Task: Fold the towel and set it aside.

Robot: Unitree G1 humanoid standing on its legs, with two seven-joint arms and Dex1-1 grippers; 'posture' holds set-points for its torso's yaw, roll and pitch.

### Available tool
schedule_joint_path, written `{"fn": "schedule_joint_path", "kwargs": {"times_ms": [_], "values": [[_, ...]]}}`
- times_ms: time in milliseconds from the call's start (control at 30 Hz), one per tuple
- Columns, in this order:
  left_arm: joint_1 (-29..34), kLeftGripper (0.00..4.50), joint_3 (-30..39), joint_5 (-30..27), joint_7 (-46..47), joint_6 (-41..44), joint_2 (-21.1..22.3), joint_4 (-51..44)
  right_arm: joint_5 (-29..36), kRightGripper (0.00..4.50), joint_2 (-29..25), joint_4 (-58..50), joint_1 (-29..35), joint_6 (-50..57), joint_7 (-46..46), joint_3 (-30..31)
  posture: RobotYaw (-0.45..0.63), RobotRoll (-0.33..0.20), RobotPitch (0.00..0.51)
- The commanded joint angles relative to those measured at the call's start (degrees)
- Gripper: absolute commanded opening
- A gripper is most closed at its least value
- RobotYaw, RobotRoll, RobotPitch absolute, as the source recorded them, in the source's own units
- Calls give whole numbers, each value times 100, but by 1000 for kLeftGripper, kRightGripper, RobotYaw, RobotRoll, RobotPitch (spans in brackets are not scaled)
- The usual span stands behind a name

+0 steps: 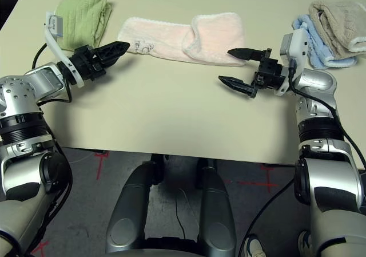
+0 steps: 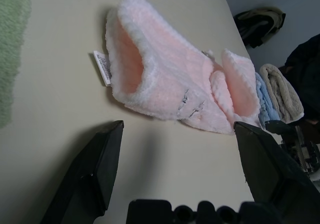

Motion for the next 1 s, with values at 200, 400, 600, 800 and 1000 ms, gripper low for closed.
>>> {"fn": "schedule_joint_path", "kwargs": {"times_ms": [200, 400, 600, 800, 1000], "values": [[73, 4500, -182, 114, 45, -588, -186, 16, 52, 4457, -40, 92, 26, 35, -25, -118, 40, 0, 406], [51, 4500, -259, -2, -51, -646, -196, -49, 37, 4457, -47, 139, 33, 9, -35, -114, 35, 0, 404], [-139, 4500, -20, -243, 295, -404, -395, 134, 51, 4457, -47, -53, 130, 61, -77, -98, 30, 0, 403], [-377, 4500, 124, -260, 716, -399, -529, 435, 59, 4457, -79, -167, 168, 143, -104, -100, 25, 0, 400], [-522, 4317, 86, -83, 1032, -642, -589, 669, 55, 4488, -94, -226, 154, 232, -132, -99, 23, 0, 400]]}}
